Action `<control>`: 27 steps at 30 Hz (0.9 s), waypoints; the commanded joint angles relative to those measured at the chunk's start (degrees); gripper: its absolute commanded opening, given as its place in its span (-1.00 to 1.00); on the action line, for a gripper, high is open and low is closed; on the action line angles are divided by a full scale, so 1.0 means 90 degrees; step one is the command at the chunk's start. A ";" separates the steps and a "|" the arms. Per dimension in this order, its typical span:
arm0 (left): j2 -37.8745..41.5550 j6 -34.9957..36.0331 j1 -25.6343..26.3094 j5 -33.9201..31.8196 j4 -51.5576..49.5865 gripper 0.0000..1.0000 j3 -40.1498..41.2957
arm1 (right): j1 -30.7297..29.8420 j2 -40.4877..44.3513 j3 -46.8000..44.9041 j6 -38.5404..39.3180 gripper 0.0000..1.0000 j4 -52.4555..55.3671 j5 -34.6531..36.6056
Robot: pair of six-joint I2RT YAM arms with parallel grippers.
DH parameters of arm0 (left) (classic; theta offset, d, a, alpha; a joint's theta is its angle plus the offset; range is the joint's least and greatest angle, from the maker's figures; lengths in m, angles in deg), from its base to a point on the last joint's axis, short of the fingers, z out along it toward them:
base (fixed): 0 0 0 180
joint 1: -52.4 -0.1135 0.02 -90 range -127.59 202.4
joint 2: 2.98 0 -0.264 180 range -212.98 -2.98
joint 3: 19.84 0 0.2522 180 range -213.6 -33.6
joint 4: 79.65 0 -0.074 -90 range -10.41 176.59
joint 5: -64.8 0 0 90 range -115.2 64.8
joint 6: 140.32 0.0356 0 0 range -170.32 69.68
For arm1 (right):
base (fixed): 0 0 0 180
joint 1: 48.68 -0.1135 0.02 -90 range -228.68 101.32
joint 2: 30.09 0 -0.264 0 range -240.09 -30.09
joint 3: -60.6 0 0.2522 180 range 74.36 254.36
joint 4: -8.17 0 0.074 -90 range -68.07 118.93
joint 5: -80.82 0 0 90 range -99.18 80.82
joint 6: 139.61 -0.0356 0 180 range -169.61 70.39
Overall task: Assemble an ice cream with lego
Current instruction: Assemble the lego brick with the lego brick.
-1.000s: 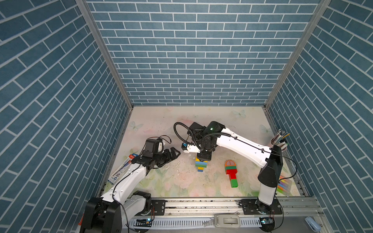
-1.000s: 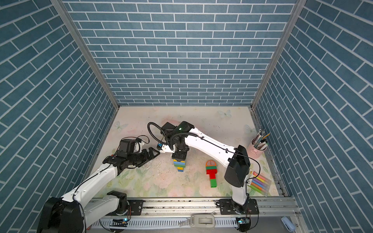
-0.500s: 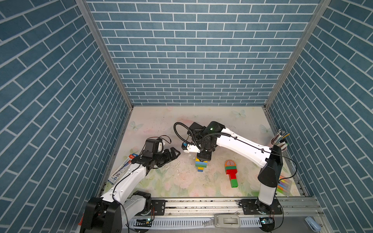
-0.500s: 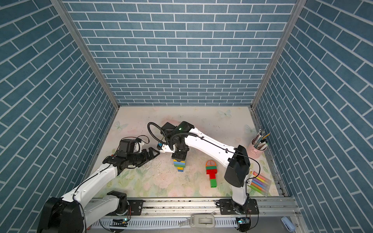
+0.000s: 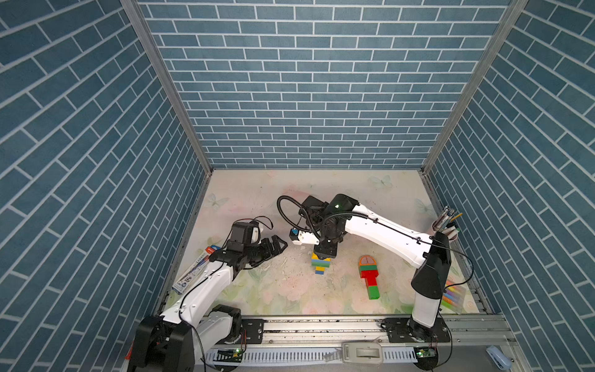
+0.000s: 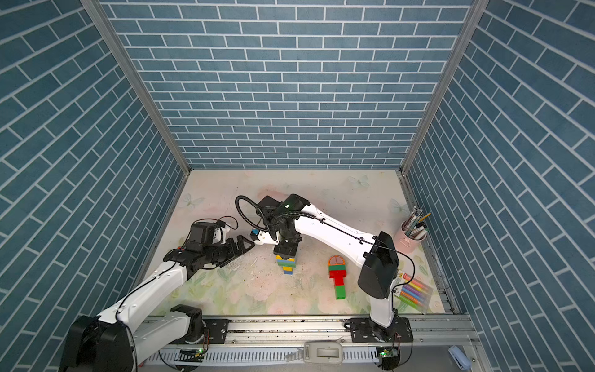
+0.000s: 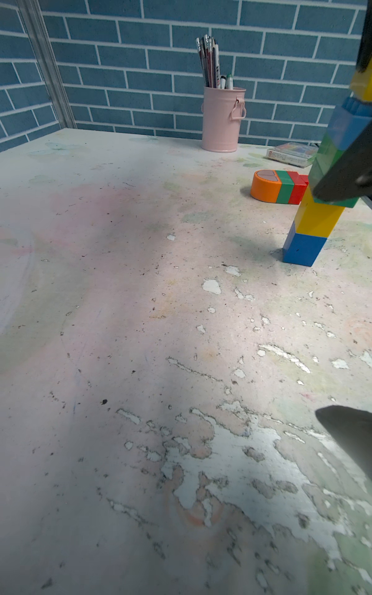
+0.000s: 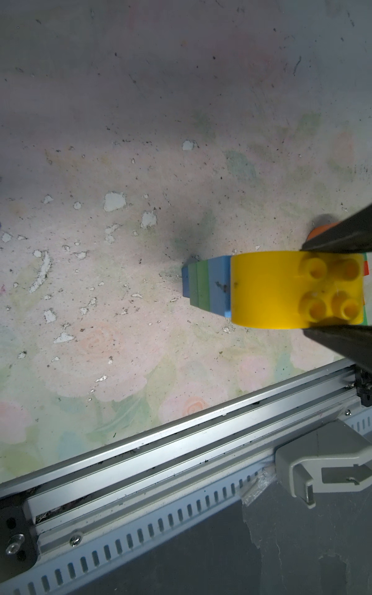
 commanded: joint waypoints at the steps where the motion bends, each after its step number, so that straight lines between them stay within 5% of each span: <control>1: 0.0078 0.0106 -0.0057 0.0042 -0.0140 0.99 -0.0087 | -0.0048 -0.0098 -0.0069 -0.0135 -1.00 0.0192 -0.0065; 27: 0.0202 0.0087 -0.0082 0.0073 -0.0222 0.99 -0.0066 | -0.0065 -0.0087 -0.0268 0.0231 -1.00 0.0347 -0.0058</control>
